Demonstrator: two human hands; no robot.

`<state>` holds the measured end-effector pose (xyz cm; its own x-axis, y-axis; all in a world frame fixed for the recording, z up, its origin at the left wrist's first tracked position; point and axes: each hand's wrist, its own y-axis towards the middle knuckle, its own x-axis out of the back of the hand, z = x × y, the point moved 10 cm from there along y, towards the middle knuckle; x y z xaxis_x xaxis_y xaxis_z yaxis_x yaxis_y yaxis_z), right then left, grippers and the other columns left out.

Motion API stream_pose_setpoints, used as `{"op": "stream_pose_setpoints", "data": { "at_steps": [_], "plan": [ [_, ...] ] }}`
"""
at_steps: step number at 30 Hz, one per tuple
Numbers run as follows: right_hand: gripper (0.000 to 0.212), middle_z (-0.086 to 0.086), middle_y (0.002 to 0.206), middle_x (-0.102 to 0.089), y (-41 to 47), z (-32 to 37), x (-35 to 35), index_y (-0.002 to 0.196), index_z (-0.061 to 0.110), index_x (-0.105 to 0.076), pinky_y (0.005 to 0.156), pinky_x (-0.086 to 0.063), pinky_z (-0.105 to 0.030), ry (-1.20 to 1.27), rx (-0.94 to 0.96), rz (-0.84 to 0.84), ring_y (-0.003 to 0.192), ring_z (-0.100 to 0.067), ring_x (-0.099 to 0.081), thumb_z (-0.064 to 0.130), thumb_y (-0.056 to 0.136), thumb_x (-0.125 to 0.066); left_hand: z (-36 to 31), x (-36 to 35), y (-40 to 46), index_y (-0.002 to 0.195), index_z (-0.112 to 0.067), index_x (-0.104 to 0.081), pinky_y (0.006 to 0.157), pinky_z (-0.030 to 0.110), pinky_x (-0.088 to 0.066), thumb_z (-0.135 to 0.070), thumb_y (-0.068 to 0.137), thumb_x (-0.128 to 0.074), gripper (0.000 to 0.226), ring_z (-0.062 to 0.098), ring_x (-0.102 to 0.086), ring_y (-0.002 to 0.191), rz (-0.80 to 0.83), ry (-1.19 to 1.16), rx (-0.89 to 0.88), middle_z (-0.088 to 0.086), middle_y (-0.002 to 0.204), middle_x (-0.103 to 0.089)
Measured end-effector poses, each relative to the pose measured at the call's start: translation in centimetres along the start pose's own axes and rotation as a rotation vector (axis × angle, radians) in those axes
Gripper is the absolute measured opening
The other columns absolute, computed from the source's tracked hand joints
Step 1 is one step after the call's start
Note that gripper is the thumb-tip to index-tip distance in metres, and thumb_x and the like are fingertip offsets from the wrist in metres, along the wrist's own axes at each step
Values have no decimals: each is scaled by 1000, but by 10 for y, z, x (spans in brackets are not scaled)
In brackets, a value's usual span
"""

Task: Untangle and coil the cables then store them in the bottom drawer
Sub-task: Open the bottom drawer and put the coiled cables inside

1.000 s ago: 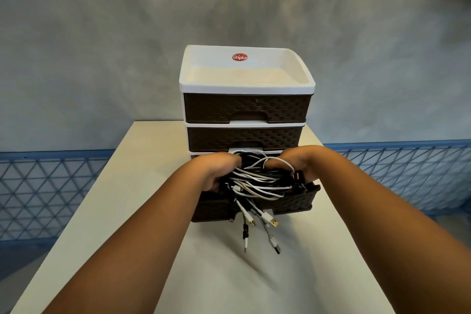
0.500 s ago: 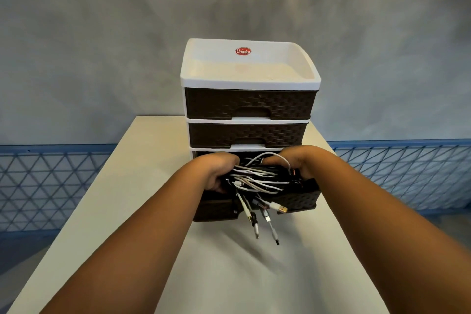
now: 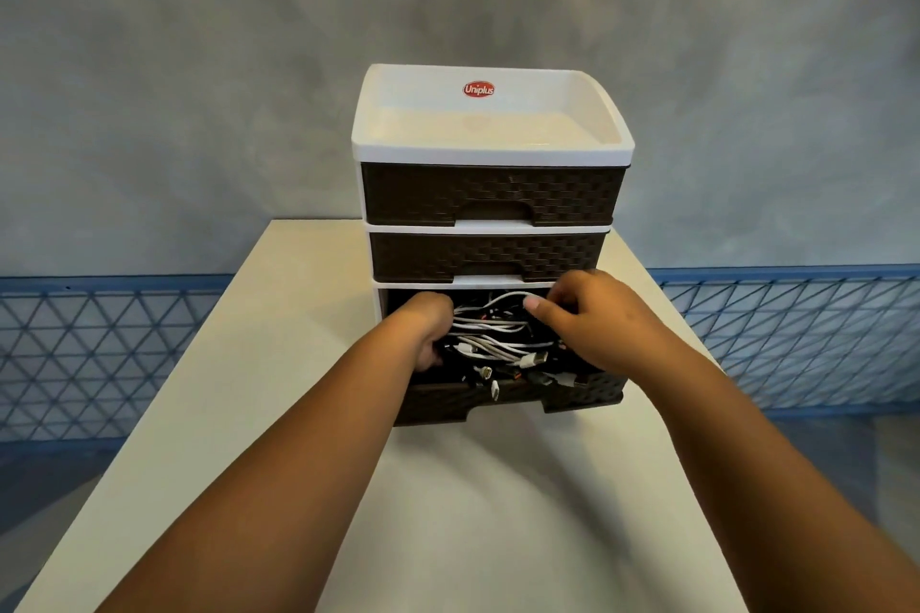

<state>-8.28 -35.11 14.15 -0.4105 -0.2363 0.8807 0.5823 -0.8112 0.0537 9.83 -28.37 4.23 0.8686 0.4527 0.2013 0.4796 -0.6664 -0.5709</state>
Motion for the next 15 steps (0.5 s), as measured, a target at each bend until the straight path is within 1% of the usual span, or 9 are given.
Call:
{"op": "stream_pose_setpoints", "data": {
  "at_steps": [1,2,5,7,9,10,12,13,15],
  "plan": [
    [42,0,88,-64,-11,4,1,92,25,-62,69,-52,-36,-5,22,16,80,-15,-59,65,86,-54,-6,-1,-4,131,1,-52,83,40,-54,-11,98,-37,38,38,-58,117,-8,51,-52,18,133,-57],
    [41,1,84,-64,-22,8,-2,90,26,-62,67,-52,-35,8,28,84,77,-14,-60,66,83,-58,-13,-1,-11,134,3,-49,83,38,-50,-13,100,-37,39,38,-54,123,-31,123,-115,20,137,-53],
    [40,4,89,-63,-43,10,-21,98,26,-66,68,-51,-30,-76,47,312,80,-12,-60,60,78,-70,-32,0,-31,132,6,-50,98,40,-41,-23,105,-33,43,37,-49,127,-78,500,-246,23,138,-51],
    [32,5,97,-63,-41,9,-25,109,26,-68,74,-52,-31,-159,100,317,85,-12,-59,47,85,-69,-44,5,-46,129,5,-52,96,38,-40,-28,106,-30,46,37,-50,123,-125,824,-331,23,133,-54],
    [24,4,105,-66,-36,6,-25,115,25,-69,80,-53,-31,-147,133,292,91,-13,-60,33,93,-62,-52,8,-56,130,-2,-54,89,32,-41,-26,104,-38,39,32,-54,117,-111,996,-445,18,130,-56],
    [24,5,108,-66,-34,4,-25,117,25,-69,82,-52,-30,-129,139,292,93,-13,-59,28,95,-60,-54,7,-62,133,-9,-55,90,30,-41,-22,101,-46,35,28,-53,118,-72,1060,-520,12,133,-55],
    [25,9,109,-64,-30,-2,-24,119,26,-68,82,-48,-26,-110,134,298,96,-12,-57,22,97,-58,-51,3,-72,137,-24,-53,100,28,-40,-16,92,-63,47,21,-47,127,47,1179,-648,-2,143,-47],
    [25,11,107,-62,-28,-5,-23,119,27,-69,81,-45,-24,-111,126,294,96,-12,-56,20,97,-58,-48,0,-73,138,-28,-51,105,28,-37,-18,87,-69,55,18,-43,131,88,1228,-686,-6,146,-43],
    [26,11,105,-60,-22,-10,-21,117,27,-70,80,-43,-23,-118,101,275,95,-12,-54,16,96,-59,-45,-6,-72,140,-31,-48,108,28,-36,-24,79,-78,68,15,-41,132,128,1228,-728,-9,146,-42]
  ]
}}
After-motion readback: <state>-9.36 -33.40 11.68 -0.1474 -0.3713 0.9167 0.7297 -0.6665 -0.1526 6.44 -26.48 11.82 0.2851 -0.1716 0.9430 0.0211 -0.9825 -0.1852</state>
